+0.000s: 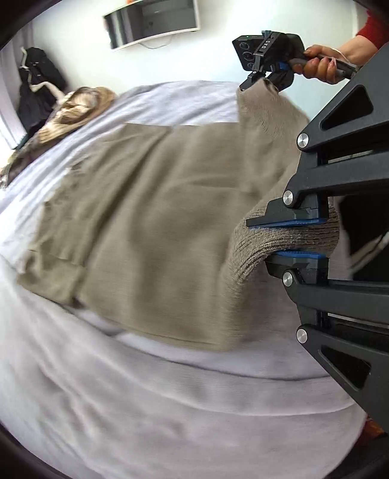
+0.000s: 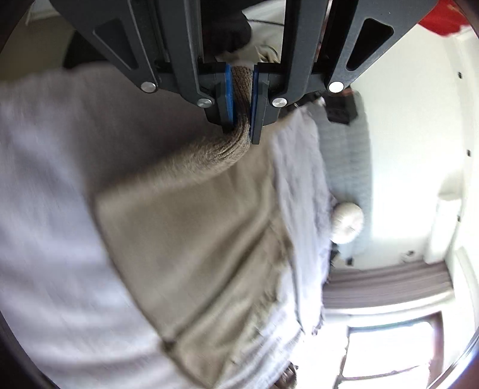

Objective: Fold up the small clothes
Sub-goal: 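Grasp the sweater hem with both tools, then fold the held hem up toward the collar with both tools, release, then grasp the folded hem edge with both tools and fold it toward the collar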

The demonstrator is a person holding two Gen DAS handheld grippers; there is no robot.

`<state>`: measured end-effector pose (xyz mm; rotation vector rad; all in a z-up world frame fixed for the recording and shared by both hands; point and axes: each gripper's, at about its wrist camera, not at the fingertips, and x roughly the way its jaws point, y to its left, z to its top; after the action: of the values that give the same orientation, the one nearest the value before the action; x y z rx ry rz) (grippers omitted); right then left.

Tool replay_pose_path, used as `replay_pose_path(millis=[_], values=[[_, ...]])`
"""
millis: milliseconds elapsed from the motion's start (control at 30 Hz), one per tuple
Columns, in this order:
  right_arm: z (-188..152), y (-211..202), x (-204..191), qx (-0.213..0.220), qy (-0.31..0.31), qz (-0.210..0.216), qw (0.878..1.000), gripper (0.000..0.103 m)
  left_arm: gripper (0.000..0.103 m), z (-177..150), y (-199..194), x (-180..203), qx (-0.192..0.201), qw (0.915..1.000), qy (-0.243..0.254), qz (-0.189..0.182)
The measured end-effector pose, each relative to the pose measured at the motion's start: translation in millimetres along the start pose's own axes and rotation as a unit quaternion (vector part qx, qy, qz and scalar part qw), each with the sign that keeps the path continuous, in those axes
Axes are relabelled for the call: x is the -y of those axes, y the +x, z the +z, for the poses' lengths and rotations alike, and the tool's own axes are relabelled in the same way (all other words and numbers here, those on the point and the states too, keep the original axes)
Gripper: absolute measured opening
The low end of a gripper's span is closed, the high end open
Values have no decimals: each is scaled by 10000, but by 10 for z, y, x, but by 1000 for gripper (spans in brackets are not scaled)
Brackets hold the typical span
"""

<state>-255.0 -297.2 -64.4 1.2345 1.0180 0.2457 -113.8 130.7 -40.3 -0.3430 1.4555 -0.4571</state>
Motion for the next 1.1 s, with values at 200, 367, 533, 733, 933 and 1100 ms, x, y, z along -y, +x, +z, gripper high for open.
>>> replay_pose_path(millis=[200, 367, 533, 733, 933, 1100], values=[[844, 323, -31, 193, 239, -109, 9995, 10, 14, 707, 235, 39, 379, 9973, -163, 601], [1292, 572, 84, 37, 657, -611, 9960, 10, 25, 1061, 430, 212, 363, 9889, 79, 1441], [1460, 689, 36, -409, 409, -1101, 9922, 18, 80, 1089, 320, 382, 632, 9731, 599, 2133], [1519, 622, -172, -575, -446, -1628, 9840, 54, 80, 1106, 457, 443, 287, 9661, 1034, 2349], [1498, 683, -356, -602, -1383, -2428, 9583, 54, 80, 1199, 648, 356, -24, 9676, 1156, 2245], [1521, 816, -393, -570, -1885, -3020, 9327, 54, 80, 1439, 855, 210, -245, 9728, 1271, 1923]])
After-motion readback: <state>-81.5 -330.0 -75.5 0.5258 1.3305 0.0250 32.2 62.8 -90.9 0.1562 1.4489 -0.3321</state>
